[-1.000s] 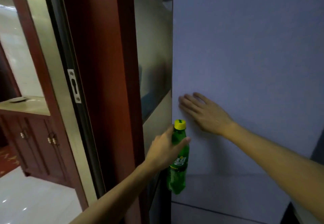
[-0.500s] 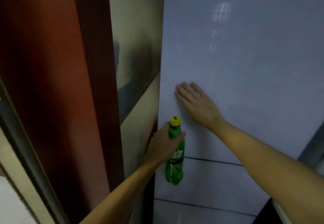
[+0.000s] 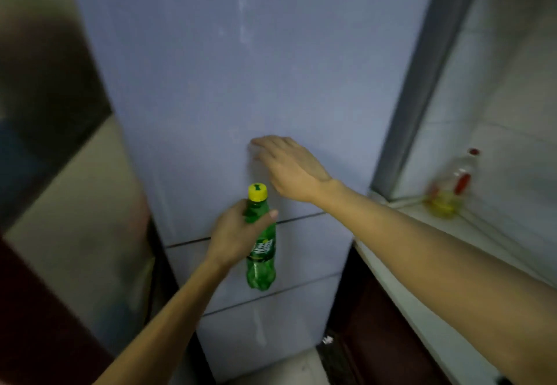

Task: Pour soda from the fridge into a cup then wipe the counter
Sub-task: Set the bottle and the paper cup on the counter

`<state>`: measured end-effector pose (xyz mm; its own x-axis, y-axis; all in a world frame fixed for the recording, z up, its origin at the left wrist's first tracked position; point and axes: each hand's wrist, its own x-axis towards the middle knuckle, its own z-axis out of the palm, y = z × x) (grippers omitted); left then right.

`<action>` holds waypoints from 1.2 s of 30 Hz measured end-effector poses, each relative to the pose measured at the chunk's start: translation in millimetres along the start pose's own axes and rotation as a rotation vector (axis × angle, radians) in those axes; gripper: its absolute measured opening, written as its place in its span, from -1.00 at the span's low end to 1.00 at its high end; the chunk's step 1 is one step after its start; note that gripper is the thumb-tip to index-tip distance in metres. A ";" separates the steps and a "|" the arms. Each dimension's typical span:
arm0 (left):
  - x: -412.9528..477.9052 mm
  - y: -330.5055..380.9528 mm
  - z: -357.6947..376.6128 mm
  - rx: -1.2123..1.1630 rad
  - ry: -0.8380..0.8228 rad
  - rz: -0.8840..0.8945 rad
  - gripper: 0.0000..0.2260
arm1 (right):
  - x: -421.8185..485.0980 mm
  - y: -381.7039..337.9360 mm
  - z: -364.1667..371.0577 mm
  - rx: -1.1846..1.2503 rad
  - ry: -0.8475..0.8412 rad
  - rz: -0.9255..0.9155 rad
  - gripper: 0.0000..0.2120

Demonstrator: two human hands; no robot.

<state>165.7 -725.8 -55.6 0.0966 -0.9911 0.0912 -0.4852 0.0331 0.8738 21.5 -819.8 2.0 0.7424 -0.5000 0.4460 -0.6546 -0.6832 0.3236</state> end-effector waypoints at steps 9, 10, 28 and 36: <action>-35.8 75.3 173.5 -0.056 -0.413 0.168 -0.61 | -258.4 77.8 -53.8 -0.056 -0.427 0.401 -0.68; -41.2 84.9 192.6 -0.065 -0.449 0.186 -0.59 | -284.3 83.6 -63.6 -0.067 -0.459 0.460 -0.66; -50.6 133.1 419.9 -0.077 -0.733 0.246 -0.64 | -521.1 152.8 -49.8 0.106 -0.816 1.062 -0.65; 40.2 101.7 481.9 -0.027 -0.866 0.154 -0.62 | -534.0 194.7 54.4 0.326 -0.894 1.398 -0.34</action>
<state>-298.6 -824.3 -193.3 -0.6667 -0.7244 -0.1756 -0.4166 0.1669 0.8936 -494.6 -714.9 -218.6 -0.4205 -0.8178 -0.3930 -0.8628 0.4944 -0.1056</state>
